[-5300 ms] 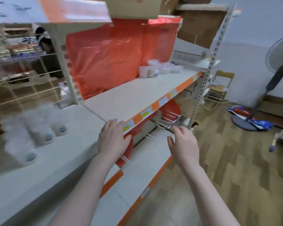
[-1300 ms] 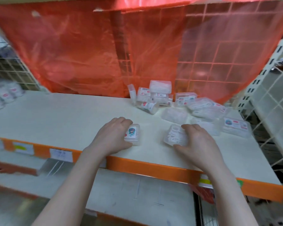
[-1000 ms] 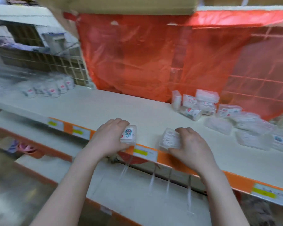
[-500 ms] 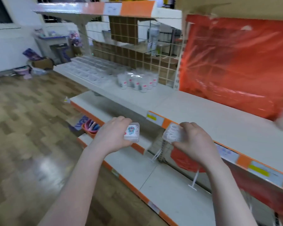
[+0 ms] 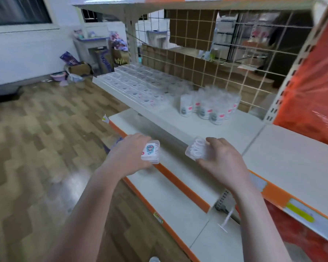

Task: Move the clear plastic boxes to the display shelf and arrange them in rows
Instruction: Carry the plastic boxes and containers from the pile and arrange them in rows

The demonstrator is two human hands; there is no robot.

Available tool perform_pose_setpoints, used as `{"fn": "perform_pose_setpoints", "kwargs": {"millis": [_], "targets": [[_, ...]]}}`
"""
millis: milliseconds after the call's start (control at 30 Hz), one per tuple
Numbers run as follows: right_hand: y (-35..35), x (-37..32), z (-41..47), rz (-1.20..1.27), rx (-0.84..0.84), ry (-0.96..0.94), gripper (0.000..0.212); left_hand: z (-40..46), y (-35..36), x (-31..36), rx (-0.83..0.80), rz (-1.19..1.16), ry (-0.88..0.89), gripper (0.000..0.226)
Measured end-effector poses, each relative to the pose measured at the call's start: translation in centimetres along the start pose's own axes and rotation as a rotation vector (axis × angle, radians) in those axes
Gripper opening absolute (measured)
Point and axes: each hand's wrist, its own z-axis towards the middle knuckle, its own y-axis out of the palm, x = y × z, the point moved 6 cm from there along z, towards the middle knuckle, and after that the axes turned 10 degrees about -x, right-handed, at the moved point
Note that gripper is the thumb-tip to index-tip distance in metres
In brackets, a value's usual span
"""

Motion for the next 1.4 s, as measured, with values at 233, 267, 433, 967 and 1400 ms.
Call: {"fn": "perform_pose_setpoints", "kwargs": {"millis": [233,267,433,967,1400], "targets": [[0.9,-3.8,12.3,-0.013,-0.007,0.008,0.058,9.8,-5.2,-6.1,0.026,0.007,-0.002,0.069],[1.0,-4.2,13.6,-0.017,-0.009,0.011,0.057,10.8,-5.7,-6.8,0.023,0.008,0.006,0.068],[1.7,-6.1,18.7,-0.042,0.009,0.033,0.048,16.2,-7.4,-10.1,0.013,-0.005,0.037,0.068],[8.0,-11.4,34.3,-0.051,-0.005,0.468,0.062,35.4,-9.6,-22.2,-0.237,0.063,0.407,0.077],[9.4,-11.3,38.3,-0.169,-0.093,0.672,0.046,40.4,-10.0,-23.5,-0.335,0.071,0.573,0.077]]}}
